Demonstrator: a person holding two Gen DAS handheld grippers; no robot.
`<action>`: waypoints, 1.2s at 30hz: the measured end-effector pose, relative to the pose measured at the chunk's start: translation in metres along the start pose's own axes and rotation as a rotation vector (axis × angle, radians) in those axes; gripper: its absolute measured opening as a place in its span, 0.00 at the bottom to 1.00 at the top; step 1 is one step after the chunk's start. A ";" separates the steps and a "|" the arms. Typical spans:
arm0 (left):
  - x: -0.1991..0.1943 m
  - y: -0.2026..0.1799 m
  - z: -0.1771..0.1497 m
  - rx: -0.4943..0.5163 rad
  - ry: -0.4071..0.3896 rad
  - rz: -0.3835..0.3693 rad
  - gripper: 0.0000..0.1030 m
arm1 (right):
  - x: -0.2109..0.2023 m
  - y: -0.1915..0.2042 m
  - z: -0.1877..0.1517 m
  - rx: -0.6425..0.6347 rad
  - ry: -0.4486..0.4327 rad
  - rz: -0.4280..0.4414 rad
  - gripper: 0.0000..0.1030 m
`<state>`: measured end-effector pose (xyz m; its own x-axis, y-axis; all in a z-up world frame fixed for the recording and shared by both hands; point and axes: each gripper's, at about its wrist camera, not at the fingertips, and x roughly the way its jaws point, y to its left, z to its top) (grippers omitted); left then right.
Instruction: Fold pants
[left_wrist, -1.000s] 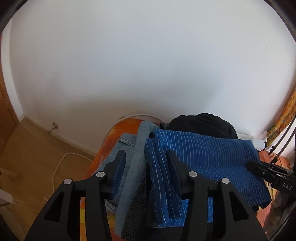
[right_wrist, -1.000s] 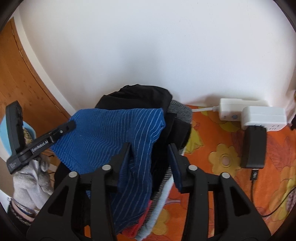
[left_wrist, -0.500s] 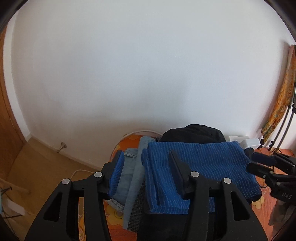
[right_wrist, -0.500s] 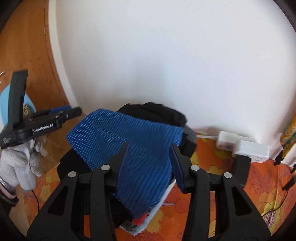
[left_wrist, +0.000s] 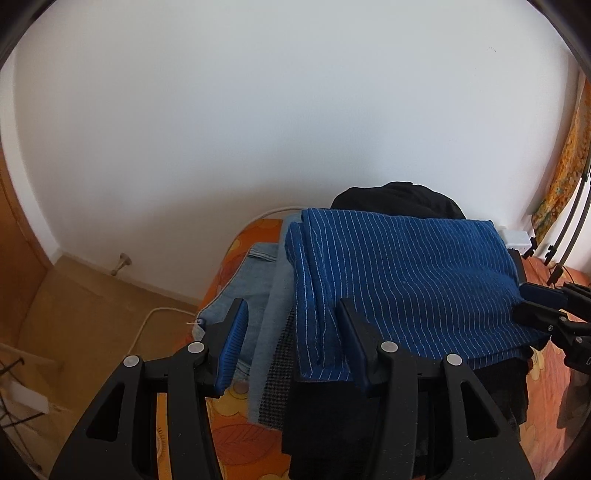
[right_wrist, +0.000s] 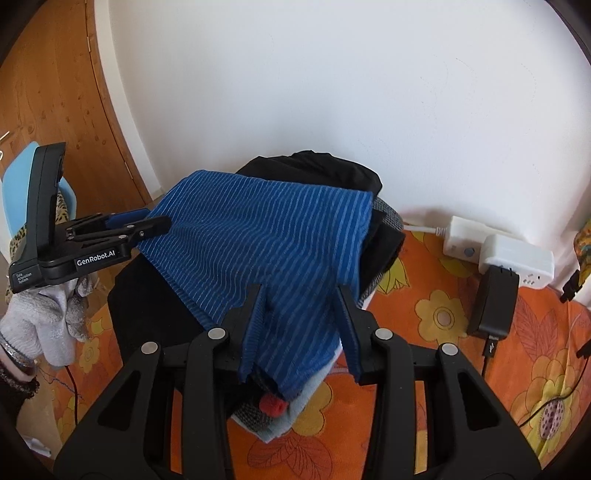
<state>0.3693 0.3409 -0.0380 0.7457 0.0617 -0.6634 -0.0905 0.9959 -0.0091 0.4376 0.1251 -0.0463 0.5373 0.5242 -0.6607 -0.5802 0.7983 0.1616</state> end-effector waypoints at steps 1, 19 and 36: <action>-0.004 0.001 -0.001 0.000 0.002 0.008 0.48 | -0.004 -0.001 -0.002 0.006 0.004 0.003 0.39; -0.108 -0.024 -0.045 -0.068 -0.009 0.010 0.48 | -0.124 -0.008 -0.052 0.040 -0.047 -0.011 0.46; -0.218 -0.115 -0.091 -0.010 -0.126 -0.072 0.68 | -0.253 0.009 -0.102 0.016 -0.177 -0.138 0.84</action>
<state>0.1568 0.2068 0.0393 0.8273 -0.0018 -0.5617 -0.0396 0.9973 -0.0615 0.2337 -0.0306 0.0479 0.7108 0.4526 -0.5385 -0.4849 0.8698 0.0909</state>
